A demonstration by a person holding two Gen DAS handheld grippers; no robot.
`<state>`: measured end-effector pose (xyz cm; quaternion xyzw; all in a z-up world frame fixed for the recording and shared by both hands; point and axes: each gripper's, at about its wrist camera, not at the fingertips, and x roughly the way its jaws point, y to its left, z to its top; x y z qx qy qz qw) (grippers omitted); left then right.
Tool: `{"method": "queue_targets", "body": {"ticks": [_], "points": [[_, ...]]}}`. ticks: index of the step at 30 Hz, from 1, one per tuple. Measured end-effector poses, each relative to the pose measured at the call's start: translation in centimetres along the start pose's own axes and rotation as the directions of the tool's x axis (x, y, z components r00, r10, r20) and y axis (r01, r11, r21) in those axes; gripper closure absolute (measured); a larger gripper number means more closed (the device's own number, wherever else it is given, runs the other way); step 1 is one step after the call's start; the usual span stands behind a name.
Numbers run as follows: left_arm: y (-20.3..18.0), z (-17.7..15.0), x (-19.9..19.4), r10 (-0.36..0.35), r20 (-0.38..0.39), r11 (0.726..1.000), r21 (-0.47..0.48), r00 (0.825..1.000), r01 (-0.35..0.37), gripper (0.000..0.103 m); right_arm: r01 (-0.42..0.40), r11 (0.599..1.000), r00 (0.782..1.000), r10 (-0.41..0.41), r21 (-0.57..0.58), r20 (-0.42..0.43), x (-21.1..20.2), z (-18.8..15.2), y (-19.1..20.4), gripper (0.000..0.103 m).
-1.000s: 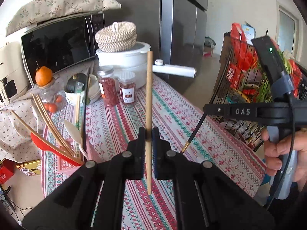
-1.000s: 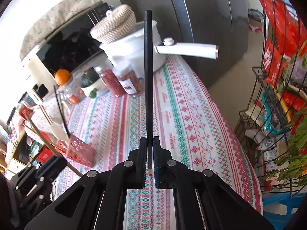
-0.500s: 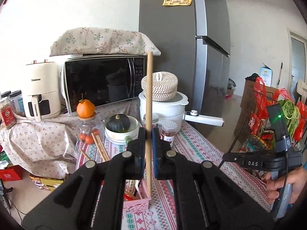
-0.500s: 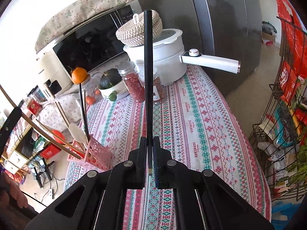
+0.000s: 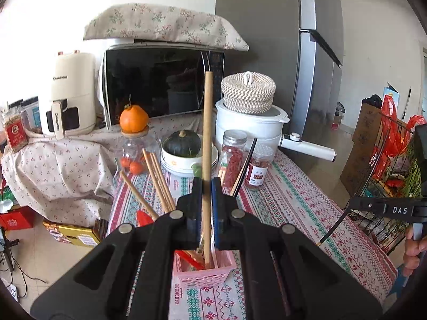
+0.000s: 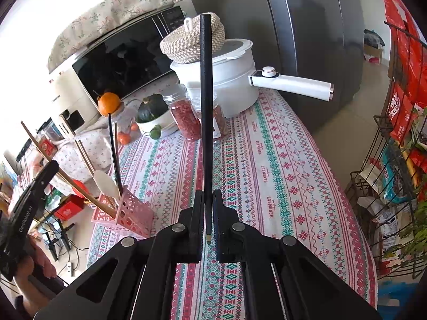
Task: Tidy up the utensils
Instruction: 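Carry the wooden chopstick into the holder with the left tool while the right tool carries the black chopstick, then lower the black chopstick into the pink holder and open the right tool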
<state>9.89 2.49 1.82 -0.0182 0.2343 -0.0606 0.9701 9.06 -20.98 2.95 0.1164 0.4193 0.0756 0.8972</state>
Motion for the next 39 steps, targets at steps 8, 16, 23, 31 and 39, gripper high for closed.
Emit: {"method": "queue_targets", "body": {"ticks": [8, 16, 23, 31, 39], "points": [[-0.1, -1.5, 1.0, 0.005, -0.110, 1.000, -0.002, 0.994, -0.005, 0.062, -0.003, 1.000, 1.000, 0.003, -0.001, 0.000, 0.1, 0.1, 0.0, 0.097], [-1.0, -1.6, -1.7, -0.016, -0.117, 0.999, 0.042, 0.993, 0.021, 0.018, -0.014, 1.000, 0.999, 0.014, -0.004, 0.030, -0.1, 0.2, 0.9, 0.097], [0.0, -2.7, -2.8, 0.008, -0.202, 0.998, 0.069, 0.979, 0.006, 0.002, -0.045, 0.998, 0.995, 0.048, -0.041, 0.087, -0.3, 0.3, 3.1, 0.097], [3.3, -4.4, -3.4, 0.052, -0.302, 0.997, 0.067, 0.952, -0.033, 0.001, -0.094, 0.990, 0.985, 0.108, -0.104, 0.135, 0.4, 0.1, 6.9, 0.097], [6.6, -6.0, -3.3, 0.094, -0.381, 0.995, 0.050, 0.920, -0.082, 0.001, -0.212, 0.964, 0.959, 0.237, -0.160, 0.154, 2.6, -0.2, 10.8, 0.097]]}}
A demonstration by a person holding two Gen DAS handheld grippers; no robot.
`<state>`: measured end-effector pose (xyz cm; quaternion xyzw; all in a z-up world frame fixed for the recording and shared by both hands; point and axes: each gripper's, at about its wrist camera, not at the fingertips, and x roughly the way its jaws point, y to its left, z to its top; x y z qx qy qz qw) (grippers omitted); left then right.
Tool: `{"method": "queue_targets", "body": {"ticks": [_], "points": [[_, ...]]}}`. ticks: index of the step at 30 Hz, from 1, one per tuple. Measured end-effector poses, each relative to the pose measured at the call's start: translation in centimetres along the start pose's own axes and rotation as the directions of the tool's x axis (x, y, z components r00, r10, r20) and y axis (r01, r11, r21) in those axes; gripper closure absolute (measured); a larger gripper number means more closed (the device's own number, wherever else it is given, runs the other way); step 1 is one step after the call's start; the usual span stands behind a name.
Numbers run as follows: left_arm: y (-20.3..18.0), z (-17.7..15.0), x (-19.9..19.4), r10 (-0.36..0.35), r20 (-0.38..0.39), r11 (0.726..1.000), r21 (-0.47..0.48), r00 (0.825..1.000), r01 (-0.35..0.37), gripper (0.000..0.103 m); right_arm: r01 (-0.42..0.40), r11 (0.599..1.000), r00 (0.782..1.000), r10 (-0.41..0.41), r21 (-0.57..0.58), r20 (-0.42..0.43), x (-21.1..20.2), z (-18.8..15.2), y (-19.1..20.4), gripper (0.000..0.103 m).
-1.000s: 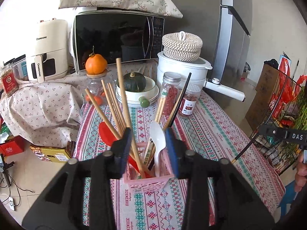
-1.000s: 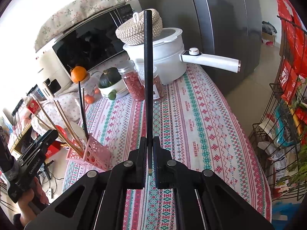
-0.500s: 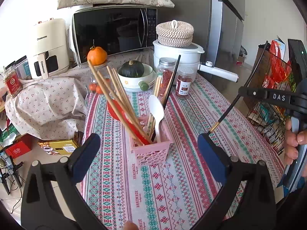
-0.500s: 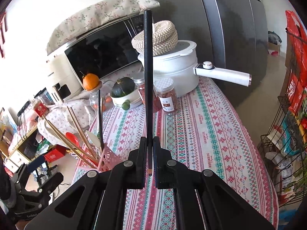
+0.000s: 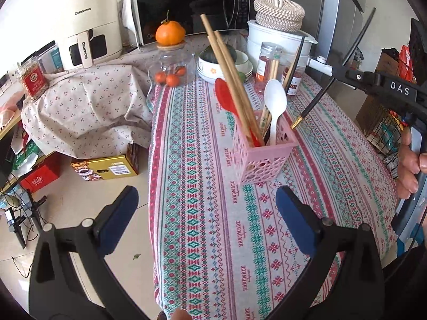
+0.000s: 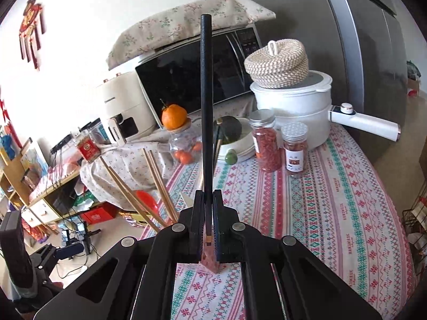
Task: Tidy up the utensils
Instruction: 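Lower the black chopstick into the pink holder and open the right tool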
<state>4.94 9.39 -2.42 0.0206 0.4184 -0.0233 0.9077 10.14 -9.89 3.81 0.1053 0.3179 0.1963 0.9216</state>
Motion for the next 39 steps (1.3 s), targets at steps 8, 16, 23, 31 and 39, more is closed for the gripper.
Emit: {"method": "queue_targets", "body": {"ticks": [8, 16, 23, 31, 39], "points": [[1.3, -0.3, 0.2, -0.002, -0.025, 1.000, -0.017, 1.000, 0.002, 0.001, 0.049, 0.997, 0.998, -0.047, -0.068, 0.034, 2.2, -0.2, 2.4, 0.097], [1.2, 0.0, 0.4, -0.001, -0.027, 1.000, 0.005, 1.000, 0.001, 0.001, 0.061, 0.993, 0.995, -0.052, -0.101, 0.082, -0.8, 0.9, 2.7, 0.097], [0.7, -0.2, 0.7, 0.000, -0.036, 1.000, 0.014, 0.999, 0.001, 0.001, -0.014, 0.995, 0.994, 0.024, -0.095, 0.106, -2.2, 1.4, 3.6, 0.097], [0.3, -0.4, 1.2, 0.004, -0.051, 1.000, 0.017, 0.999, -0.003, 0.001, 0.026, 0.984, 1.000, -0.028, -0.177, -0.012, 1.8, 0.1, 5.3, 0.097], [0.1, -0.2, 1.9, -0.028, -0.062, 0.998, -0.052, 0.998, 0.025, 0.001, -0.010, 0.994, 0.996, 0.000, -0.110, -0.089, 3.4, -0.1, 3.7, 0.081]]}}
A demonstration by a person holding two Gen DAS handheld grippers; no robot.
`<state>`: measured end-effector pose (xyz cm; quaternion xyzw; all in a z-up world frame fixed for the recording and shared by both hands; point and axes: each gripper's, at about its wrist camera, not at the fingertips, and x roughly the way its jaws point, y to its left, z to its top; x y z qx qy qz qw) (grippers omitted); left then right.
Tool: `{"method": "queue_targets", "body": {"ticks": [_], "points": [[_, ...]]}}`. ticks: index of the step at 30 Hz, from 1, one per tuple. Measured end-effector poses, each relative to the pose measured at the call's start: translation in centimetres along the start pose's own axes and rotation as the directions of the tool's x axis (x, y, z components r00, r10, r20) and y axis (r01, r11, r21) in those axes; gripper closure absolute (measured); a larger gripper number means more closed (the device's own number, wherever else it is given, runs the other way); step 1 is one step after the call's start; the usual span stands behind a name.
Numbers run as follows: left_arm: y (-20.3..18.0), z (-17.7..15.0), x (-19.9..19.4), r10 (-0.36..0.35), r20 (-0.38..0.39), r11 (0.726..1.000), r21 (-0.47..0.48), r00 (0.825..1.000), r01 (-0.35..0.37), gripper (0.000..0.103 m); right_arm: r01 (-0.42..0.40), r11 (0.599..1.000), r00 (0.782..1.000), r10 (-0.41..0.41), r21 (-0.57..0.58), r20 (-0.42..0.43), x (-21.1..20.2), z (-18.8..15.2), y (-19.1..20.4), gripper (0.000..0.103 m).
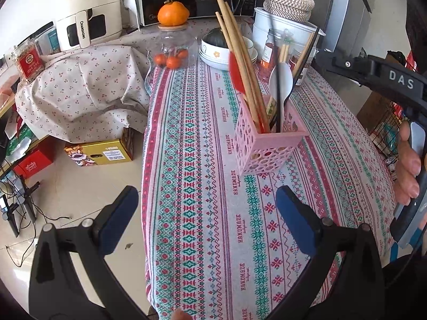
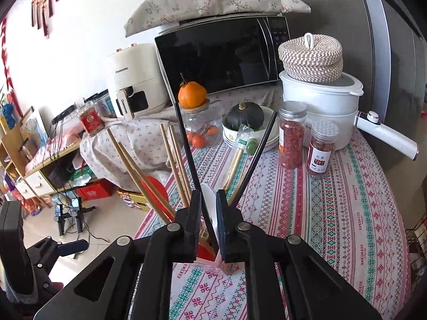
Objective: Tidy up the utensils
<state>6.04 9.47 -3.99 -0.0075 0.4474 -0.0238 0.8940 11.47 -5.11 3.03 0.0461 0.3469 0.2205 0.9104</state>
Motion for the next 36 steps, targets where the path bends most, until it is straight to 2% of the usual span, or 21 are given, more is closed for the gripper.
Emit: {"method": "queue_targets", "body": {"ticks": [1, 3, 5, 13, 21, 26, 30, 36], "points": [[-0.1, 0.0, 0.0, -0.001, 0.000, 1.000, -0.004, 1.000, 0.001, 0.001, -0.005, 1.000, 1.000, 0.005, 0.007, 0.008, -0.5, 0.1, -0.2, 0.075], [-0.3, 0.1, 0.1, -0.004, -0.001, 1.000, -0.011, 1.000, 0.004, 0.001, -0.013, 1.000, 0.999, 0.013, 0.015, 0.032, -1.6, 0.3, -0.5, 0.056], [-0.7, 0.2, 0.1, -0.009, -0.003, 1.000, -0.015, 1.000, 0.009, 0.001, -0.017, 1.000, 0.999, 0.016, 0.014, 0.051, -2.8, 0.4, -0.9, 0.051], [-3.0, 0.2, 0.2, -0.020, -0.022, 1.000, -0.013, 1.000, 0.020, 0.001, 0.044, 0.999, 0.999, -0.044, 0.026, 0.025, -6.8, -0.1, -3.7, 0.041], [-5.7, 0.5, -0.9, -0.027, -0.022, 1.000, 0.002, 0.999, 0.027, 0.001, 0.143, 0.988, 0.989, -0.140, 0.059, -0.052, -10.2, -1.6, -6.9, 0.028], [-6.8, 0.3, -1.6, -0.020, -0.027, 1.000, -0.016, 0.999, 0.020, 0.001, 0.222, 0.972, 0.970, -0.213, 0.073, -0.117, -11.4, -2.5, -8.1, 0.021], [-7.1, -0.1, -1.9, 0.027, -0.039, 0.998, -0.051, 0.999, -0.029, 0.001, 0.281, 0.957, 0.946, -0.265, 0.066, -0.186, -11.9, -3.3, -8.5, 0.002], [-7.1, -0.4, -2.4, 0.099, -0.073, 0.992, -0.066, 0.992, -0.104, 0.001, 0.327, 0.945, 0.922, -0.323, -0.016, -0.215, -12.4, -4.1, -7.3, 0.001]]}}
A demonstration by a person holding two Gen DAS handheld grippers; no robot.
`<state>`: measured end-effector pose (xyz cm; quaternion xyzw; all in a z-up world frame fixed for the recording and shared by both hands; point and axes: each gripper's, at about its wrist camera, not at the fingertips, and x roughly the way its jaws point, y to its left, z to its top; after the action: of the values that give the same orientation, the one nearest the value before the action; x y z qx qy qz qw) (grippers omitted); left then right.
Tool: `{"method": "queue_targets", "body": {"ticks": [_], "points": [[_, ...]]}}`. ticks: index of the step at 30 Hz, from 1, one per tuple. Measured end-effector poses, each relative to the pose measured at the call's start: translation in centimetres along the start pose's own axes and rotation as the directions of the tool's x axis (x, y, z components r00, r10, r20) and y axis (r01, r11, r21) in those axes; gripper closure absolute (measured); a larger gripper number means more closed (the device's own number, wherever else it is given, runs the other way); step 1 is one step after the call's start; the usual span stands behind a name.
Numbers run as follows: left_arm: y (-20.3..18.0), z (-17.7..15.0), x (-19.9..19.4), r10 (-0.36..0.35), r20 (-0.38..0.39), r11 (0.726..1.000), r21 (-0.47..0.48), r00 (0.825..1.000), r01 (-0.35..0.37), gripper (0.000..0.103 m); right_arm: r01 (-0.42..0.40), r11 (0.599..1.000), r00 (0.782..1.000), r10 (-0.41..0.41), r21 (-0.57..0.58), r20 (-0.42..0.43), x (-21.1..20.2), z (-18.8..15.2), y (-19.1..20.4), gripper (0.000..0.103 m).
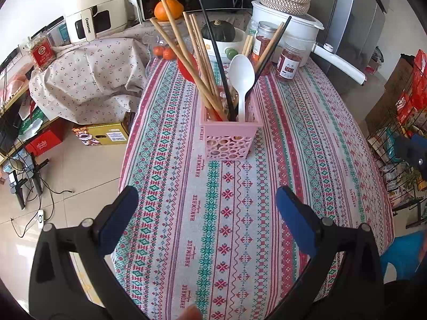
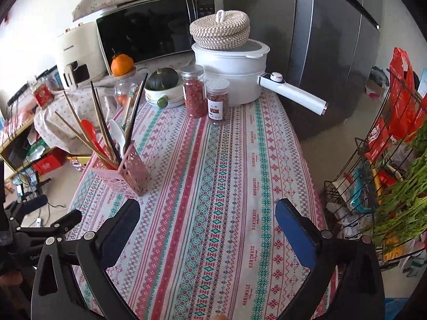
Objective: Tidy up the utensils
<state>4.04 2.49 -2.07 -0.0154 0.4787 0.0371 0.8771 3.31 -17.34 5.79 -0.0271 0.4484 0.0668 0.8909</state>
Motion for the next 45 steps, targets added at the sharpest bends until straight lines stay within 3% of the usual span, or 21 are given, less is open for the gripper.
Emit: {"method": "queue_targets", "body": {"ticks": [5, 14, 45], "points": [[0.2, -0.1, -0.4, 0.008, 0.000, 1.000, -0.012, 1.000, -0.008, 0.001, 0.004, 1.000, 1.000, -0.004, -0.015, -0.003, -0.2, -0.2, 0.7, 0.000], [-0.5, 0.0, -1.8, 0.025, 0.073, 0.999, 0.029, 0.997, -0.027, 0.001, 0.006, 1.000, 1.000, -0.006, -0.020, 0.006, 0.1, 0.0, 1.5, 0.000], [-1.2, -0.4, -2.4, 0.009, 0.101, 0.998, 0.059, 0.995, -0.015, 0.001, 0.019, 1.000, 1.000, -0.019, -0.012, -0.012, 0.9, -0.2, 1.6, 0.000]]}}
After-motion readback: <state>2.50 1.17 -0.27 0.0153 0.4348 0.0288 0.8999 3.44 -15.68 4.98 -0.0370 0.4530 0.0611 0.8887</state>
